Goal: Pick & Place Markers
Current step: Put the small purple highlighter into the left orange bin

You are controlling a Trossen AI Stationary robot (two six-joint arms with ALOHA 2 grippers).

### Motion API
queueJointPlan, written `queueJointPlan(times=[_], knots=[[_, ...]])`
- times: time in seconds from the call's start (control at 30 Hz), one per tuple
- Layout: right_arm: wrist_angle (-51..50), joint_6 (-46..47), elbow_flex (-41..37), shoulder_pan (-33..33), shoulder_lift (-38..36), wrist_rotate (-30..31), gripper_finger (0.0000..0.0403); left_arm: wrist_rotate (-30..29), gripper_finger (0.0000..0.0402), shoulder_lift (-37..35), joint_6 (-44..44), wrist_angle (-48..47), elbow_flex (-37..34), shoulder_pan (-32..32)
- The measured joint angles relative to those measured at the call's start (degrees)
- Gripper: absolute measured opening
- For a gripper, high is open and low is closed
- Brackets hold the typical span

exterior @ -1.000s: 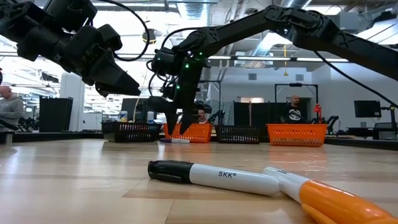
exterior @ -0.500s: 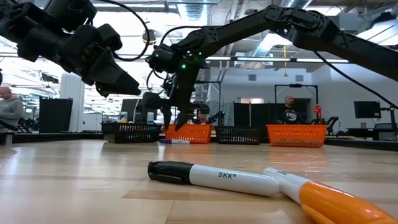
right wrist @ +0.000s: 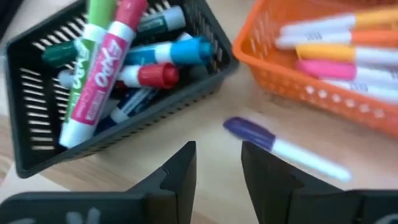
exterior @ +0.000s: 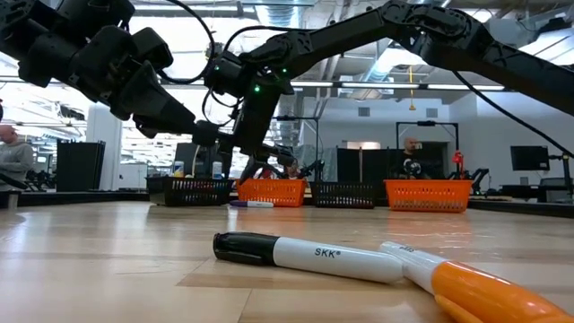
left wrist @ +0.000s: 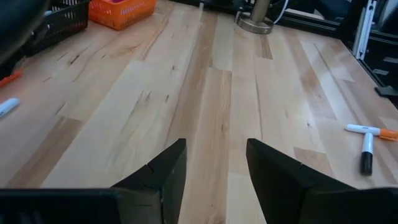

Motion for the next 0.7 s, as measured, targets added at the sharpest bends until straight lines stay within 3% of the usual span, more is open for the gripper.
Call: queueJointPlan(times=[0.47, 0.7], knots=[[-5.62, 17.16, 0.0, 0.04, 0.0, -0.95, 0.0121, -0.02, 0.0167, -7.95, 0.0, -1.95, 0.0, -3.98], [-3.98, 17.38, 0.0, -0.36, -0.02, -0.83, 0.0123, -0.07, 0.0167, -9.44, 0.02, -4.53, 0.0, -4.17]])
